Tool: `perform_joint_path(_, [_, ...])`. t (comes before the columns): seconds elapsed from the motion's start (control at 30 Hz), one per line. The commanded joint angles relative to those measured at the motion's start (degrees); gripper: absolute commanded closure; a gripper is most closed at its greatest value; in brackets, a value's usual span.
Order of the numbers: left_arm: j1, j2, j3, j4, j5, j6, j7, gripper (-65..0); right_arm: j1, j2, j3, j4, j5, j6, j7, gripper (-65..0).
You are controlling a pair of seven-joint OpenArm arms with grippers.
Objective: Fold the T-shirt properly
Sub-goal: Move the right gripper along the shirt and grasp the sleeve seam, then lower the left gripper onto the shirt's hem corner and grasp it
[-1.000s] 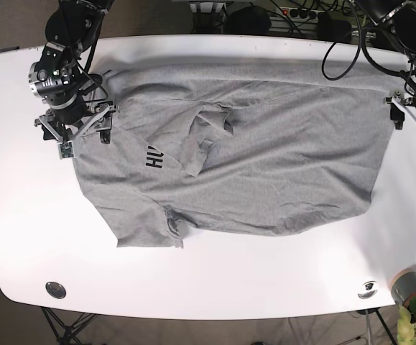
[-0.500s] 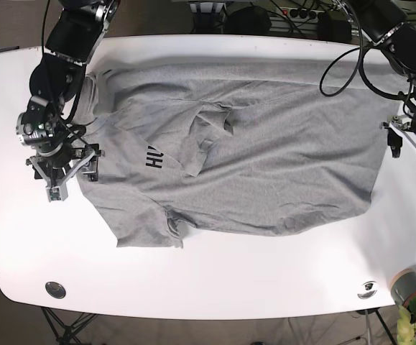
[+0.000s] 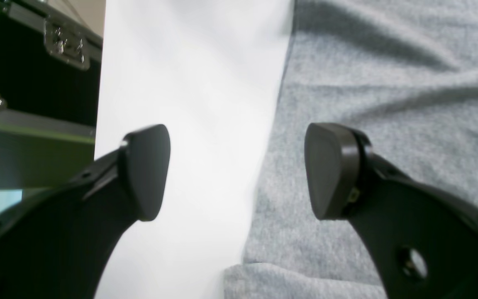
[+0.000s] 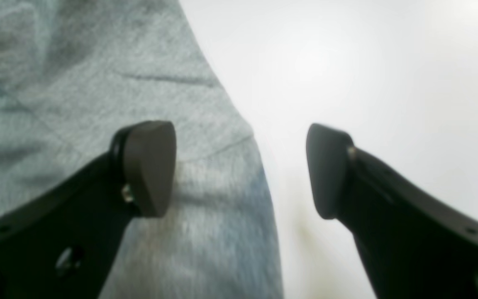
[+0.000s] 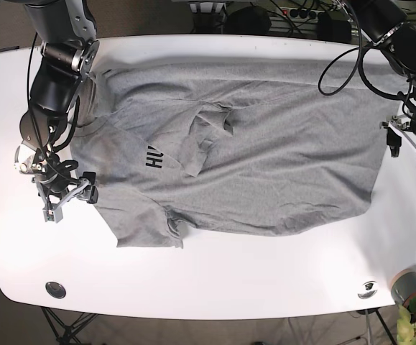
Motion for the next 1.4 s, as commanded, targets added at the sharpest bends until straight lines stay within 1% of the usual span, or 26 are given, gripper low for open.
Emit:
perform_joint_path(0.0, [-0.7, -1.1, -0.2, 0.9, -0.5, 0.4, -1.1, -45.8, 2.4, 0.9, 0.1, -4.0, 0.5, 0.11, 2.9, -46.6])
perform_joint_path(0.17, [-0.8, -1.1, -0.2, 0.9, -0.5, 0.4, -1.1, -46.3, 2.1, 0.0, 0.1, -4.6, 0.5, 0.11, 2.9, -46.6])
perform_joint_path(0.23, [-0.9, -1.1, -0.2, 0.9, -0.5, 0.4, -1.2, -46.4, 0.9, -1.4, 0.1, -4.6, 0.5, 0.11, 2.9, -46.6])
perform_joint_path(0.3, [-1.7, -1.3, -0.2, 0.6, -0.5, 0.4, -1.2, -46.4, 0.2, -2.2, 0.1, -3.1, 0.5, 0.11, 2.7, -46.6])
perform_joint_path(0.4, [-3.1, -2.5, -0.2, -2.3, -0.5, 0.4, -1.2, -46.4, -2.1, -2.9, 0.1, -0.7, 0.5, -0.24, 2.6, -46.6])
perform_joint_path(0.47, [-4.2, -3.5, -0.2, -4.7, -0.5, 0.4, -1.2, -46.4, -3.5, -4.3, 0.1, 1.0, 0.5, -0.33, 2.6, -46.6])
perform_joint_path(0.5, [-4.7, -4.1, -0.3, -5.8, -0.5, 0.4, -1.2, -46.4, -3.9, -4.6, 0.1, 1.5, 0.5, -0.33, 2.6, -46.6])
perform_joint_path(0.73, [-10.2, -7.1, -0.3, -13.2, -0.5, 0.4, -1.2, -46.4, -5.1, -4.5, 0.1, 1.8, 0.5, -0.33, 2.6, -46.3])
perform_joint_path(0.77, [-11.0, -7.4, -0.3, -14.3, -0.5, 0.4, -1.2, -46.4, -5.1, -4.5, 0.1, 1.8, 0.5, -0.33, 2.6, -45.7])
perform_joint_path(0.93, [-16.8, -8.9, -0.2, -21.8, -0.5, 0.4, -1.2, -46.4, -7.2, -4.5, 0.1, 3.1, 0.5, -0.33, 1.0, -34.7])
perform_joint_path(1.0, [-18.6, -9.7, -0.1, -24.5, -0.5, 0.4, -1.2, -46.4, -8.6, -4.5, 0.2, 4.7, 0.5, -0.33, 1.0, -33.3])
perform_joint_path(1.1, [-20.6, -9.8, -0.1, -26.9, -0.5, 0.4, -1.4, -46.4, -10.5, -4.5, 0.3, 7.2, 0.5, -0.33, 1.0, -35.0])
perform_joint_path(1.17, [-21.3, -9.8, 0.2, -28.1, -0.5, 0.4, -3.2, -46.4, -11.7, -4.5, 0.4, 8.7, 0.5, -0.33, 1.0, -38.5])
perform_joint_path(1.3, [-21.3, -10.3, 4.0, -29.2, -0.5, 0.4, -6.8, -46.4, -13.2, -4.5, 0.4, 9.5, 0.5, -0.33, 1.2, -43.6])
perform_joint_path(1.37, [-21.3, -10.8, 5.3, -30.2, -0.5, 0.4, -7.4, -46.4, -13.4, -4.5, 0.4, 9.4, 0.5, -0.33, 1.4, -44.9])
